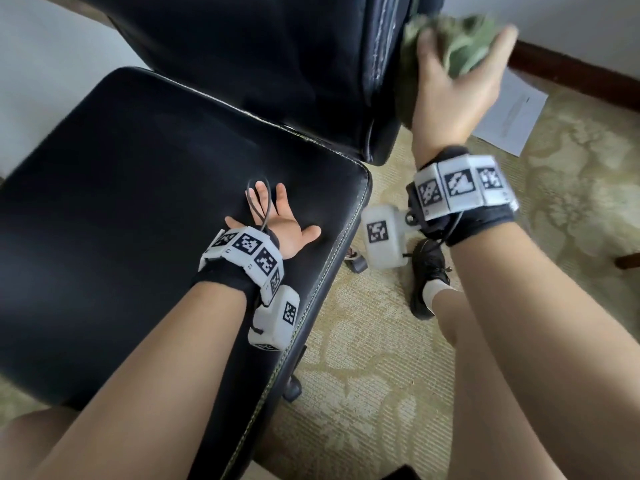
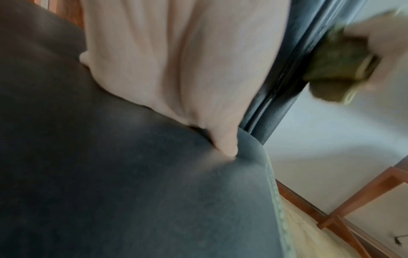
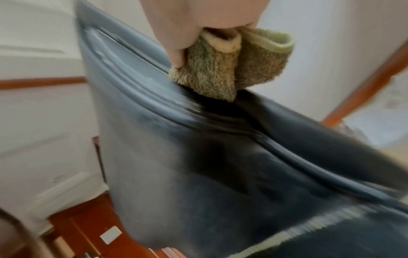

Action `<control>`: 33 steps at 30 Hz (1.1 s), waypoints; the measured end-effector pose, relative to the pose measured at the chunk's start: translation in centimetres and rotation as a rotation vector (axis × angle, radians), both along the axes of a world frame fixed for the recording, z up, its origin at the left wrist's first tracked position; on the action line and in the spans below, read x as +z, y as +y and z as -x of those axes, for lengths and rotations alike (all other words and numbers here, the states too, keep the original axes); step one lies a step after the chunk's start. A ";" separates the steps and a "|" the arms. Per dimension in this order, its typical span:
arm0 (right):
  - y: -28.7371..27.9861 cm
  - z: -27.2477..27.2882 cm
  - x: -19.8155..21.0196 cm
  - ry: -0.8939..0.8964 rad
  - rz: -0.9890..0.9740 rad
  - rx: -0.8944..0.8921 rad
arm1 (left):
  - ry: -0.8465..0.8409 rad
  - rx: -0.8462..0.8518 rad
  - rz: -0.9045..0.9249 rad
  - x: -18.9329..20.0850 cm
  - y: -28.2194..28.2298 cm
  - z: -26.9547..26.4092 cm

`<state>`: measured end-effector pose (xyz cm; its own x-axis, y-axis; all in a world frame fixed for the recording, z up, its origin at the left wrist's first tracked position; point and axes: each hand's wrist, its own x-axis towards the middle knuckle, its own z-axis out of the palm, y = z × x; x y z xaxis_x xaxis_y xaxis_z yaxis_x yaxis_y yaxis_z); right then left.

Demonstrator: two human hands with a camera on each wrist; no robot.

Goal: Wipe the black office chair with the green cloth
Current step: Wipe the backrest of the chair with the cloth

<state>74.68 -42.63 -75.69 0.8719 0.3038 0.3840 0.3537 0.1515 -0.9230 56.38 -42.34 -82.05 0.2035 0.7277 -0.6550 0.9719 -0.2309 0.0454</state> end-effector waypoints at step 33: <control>1.3 -1.3 14.1 -0.010 -0.009 0.117 | -1.144 -0.252 -1.054 27.3 9.3 -6.4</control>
